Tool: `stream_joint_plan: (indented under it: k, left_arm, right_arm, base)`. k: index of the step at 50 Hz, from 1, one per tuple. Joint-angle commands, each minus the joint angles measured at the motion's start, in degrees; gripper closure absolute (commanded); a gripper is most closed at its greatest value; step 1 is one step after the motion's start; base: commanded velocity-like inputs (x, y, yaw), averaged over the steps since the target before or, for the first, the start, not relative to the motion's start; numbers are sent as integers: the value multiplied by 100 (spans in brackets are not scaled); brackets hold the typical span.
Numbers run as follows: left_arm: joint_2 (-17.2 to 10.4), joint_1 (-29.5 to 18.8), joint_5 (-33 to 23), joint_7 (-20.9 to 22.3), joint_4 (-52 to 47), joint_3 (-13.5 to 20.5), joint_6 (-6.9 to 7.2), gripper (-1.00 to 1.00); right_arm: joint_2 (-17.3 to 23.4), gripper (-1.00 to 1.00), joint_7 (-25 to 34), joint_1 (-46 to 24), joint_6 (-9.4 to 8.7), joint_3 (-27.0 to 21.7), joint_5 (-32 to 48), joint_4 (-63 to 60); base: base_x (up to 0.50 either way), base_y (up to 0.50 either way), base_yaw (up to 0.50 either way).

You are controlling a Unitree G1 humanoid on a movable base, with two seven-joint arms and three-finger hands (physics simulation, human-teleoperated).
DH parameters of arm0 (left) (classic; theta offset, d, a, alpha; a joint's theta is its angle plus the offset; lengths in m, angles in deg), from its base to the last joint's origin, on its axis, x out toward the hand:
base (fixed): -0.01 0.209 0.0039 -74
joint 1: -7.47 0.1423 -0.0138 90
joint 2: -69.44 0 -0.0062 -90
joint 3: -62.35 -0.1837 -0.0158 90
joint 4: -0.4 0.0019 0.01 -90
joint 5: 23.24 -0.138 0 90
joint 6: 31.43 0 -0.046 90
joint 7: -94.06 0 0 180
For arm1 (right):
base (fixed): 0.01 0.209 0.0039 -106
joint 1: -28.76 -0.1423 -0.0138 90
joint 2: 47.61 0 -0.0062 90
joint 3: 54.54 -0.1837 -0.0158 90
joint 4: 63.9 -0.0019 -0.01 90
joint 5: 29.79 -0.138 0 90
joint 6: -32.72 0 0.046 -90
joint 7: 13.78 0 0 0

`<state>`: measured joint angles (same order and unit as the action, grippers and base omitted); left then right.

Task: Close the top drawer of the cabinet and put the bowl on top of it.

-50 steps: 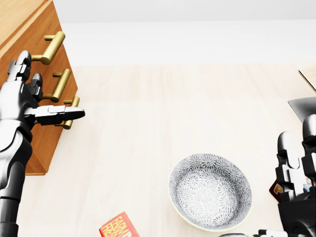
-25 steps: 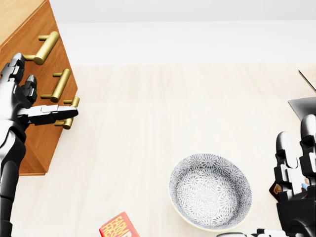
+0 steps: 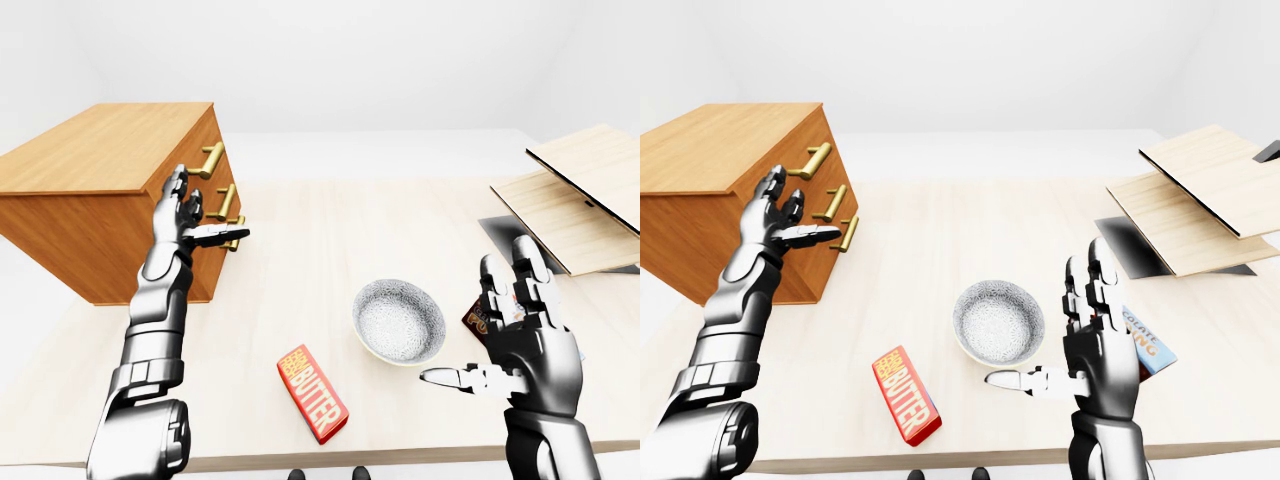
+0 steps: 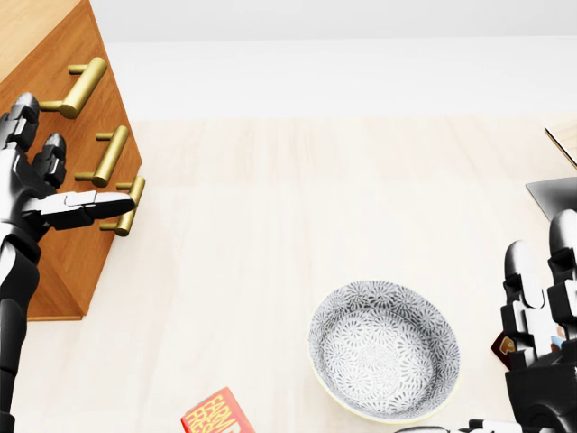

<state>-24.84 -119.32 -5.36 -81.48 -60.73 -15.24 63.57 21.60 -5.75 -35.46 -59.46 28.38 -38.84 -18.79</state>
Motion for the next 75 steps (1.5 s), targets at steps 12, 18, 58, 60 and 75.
stream_joint_plan:
  k: [12,18,58,60,75]
  left_arm:
    - [-23,450,-7,-148,-820,147,0,-100]
    - [227,1120,-52,-83,-2249,173,0,-100]
    - [1607,3718,-1907,723,-7435,-991,0,-100]
    - [1693,3810,-2063,737,-7586,-1135,0,-100]
    - [1917,3972,-2882,461,-7729,-2166,0,-100]
  right_arm:
    - [-3,-100,-2,-46,-44,-45,-34,-1]
    - [-7,-100,0,-41,-15,-26,-15,20]
    - [-31,-100,71,-3,-84,-76,-75,-80]
    - [-36,-100,91,21,-95,-89,-105,-114]
    - [-87,-100,167,58,-115,-141,-142,-182]
  base:
    - [0,0,0]
    - [0,0,0]
    - [0,0,0]
    - [0,0,0]
    - [0,0,0]
